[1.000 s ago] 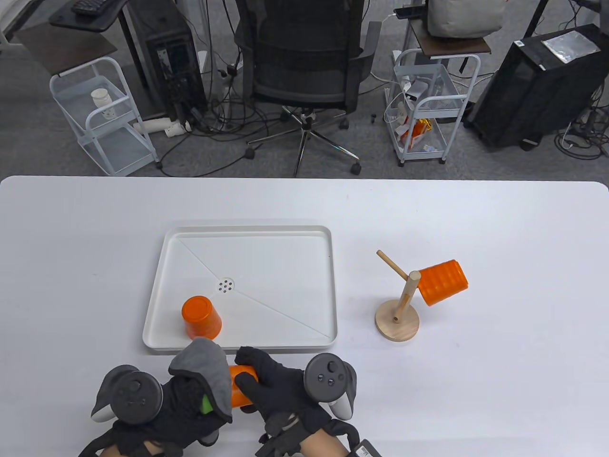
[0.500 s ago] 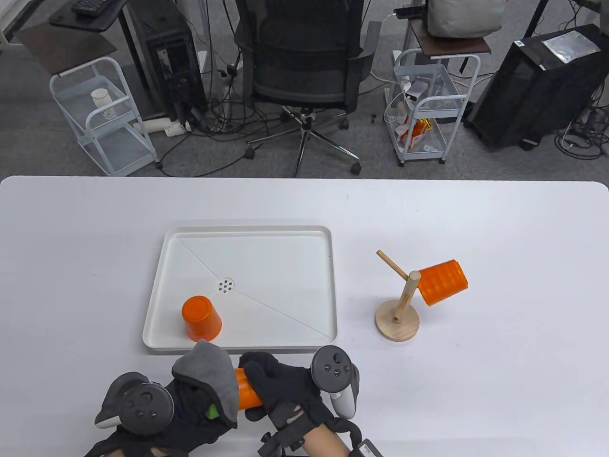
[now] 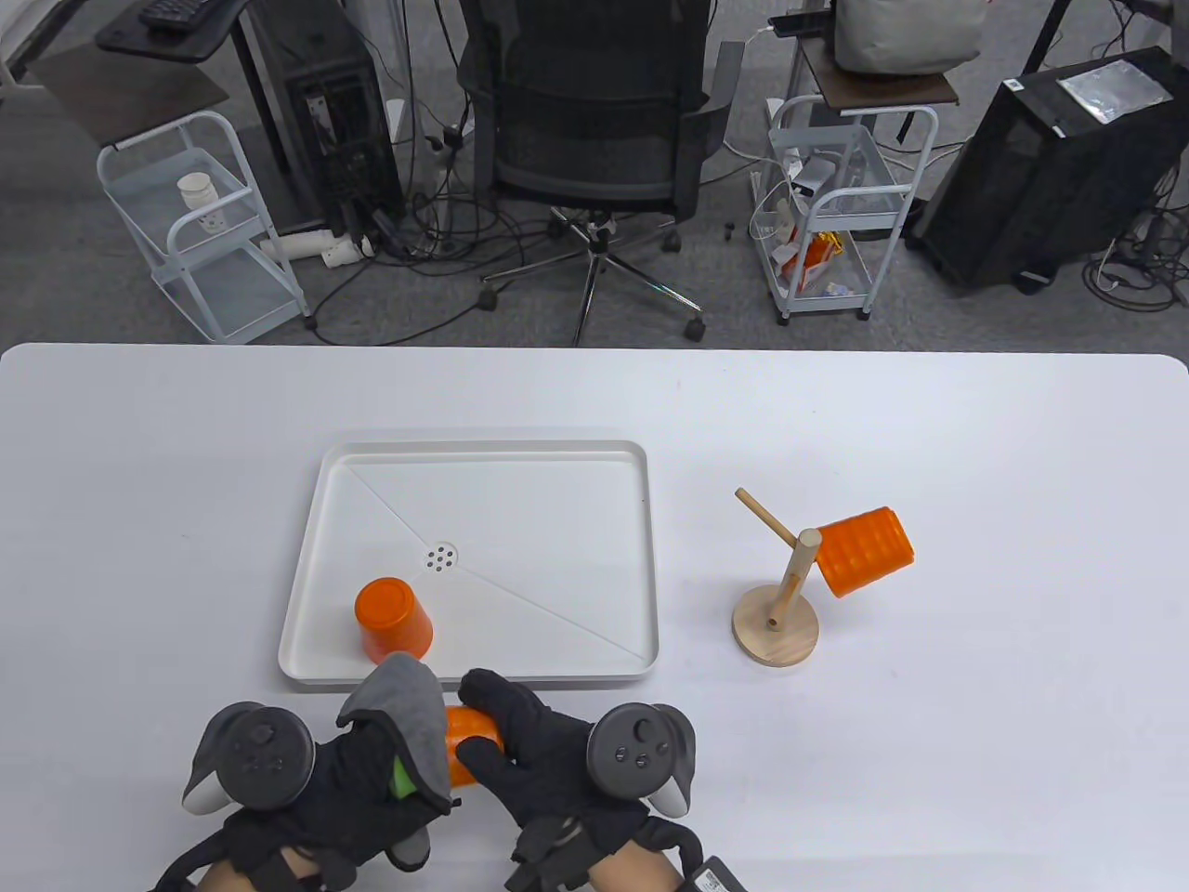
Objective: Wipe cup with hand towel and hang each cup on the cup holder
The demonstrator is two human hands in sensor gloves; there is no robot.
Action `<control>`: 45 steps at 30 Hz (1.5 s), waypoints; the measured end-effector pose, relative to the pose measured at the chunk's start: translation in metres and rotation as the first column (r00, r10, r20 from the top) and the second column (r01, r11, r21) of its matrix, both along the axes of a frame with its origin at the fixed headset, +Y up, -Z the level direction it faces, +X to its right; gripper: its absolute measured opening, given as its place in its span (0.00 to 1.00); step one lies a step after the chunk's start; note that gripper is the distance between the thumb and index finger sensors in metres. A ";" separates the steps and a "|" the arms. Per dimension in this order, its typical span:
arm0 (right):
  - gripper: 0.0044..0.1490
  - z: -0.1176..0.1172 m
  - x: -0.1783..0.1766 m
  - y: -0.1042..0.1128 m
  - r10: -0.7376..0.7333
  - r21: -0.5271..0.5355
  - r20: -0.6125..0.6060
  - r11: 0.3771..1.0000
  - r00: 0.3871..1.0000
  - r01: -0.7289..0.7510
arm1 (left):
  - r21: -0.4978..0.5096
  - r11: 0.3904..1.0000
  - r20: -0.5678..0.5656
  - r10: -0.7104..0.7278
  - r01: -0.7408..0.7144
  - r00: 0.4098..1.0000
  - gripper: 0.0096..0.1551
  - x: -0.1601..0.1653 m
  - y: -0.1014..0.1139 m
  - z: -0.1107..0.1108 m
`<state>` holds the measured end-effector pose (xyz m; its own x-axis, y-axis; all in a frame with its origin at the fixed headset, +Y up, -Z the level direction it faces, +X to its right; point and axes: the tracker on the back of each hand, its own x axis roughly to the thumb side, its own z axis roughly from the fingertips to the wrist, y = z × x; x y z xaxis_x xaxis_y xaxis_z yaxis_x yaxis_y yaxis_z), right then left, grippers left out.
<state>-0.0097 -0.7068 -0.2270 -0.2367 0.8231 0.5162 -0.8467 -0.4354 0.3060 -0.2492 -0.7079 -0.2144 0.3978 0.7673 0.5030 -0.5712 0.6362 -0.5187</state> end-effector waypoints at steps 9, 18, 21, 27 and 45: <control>0.46 0.005 -0.005 0.004 0.064 0.107 -0.012 0.992 0.998 -0.063 | -0.128 0.986 0.005 0.109 -0.107 0.994 0.50 -0.006 -0.008 -0.009; 0.45 0.004 -0.004 0.002 0.063 0.066 0.000 0.996 0.998 -0.063 | -0.127 0.987 0.014 0.097 -0.094 0.995 0.50 -0.006 -0.009 -0.008; 0.45 0.001 -0.002 0.000 0.028 0.001 0.001 1.000 1.000 -0.028 | -0.079 0.996 0.015 0.051 -0.050 0.999 0.50 -0.003 -0.006 -0.005; 0.46 -0.005 0.002 -0.006 -0.044 -0.132 0.008 0.990 0.999 0.045 | 0.040 0.998 0.004 -0.055 0.055 0.998 0.50 0.003 0.001 0.003; 0.48 -0.012 0.008 -0.020 -0.131 -0.340 0.034 0.931 0.991 0.135 | 0.259 0.931 -0.050 -0.253 0.258 0.966 0.50 0.015 0.011 0.019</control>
<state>-0.0017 -0.7269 -0.2389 -0.1171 0.9733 0.1975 -0.8936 -0.1900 0.4066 -0.2338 -0.6972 -0.1954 0.5725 0.4810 0.6640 -0.3783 0.8735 -0.3066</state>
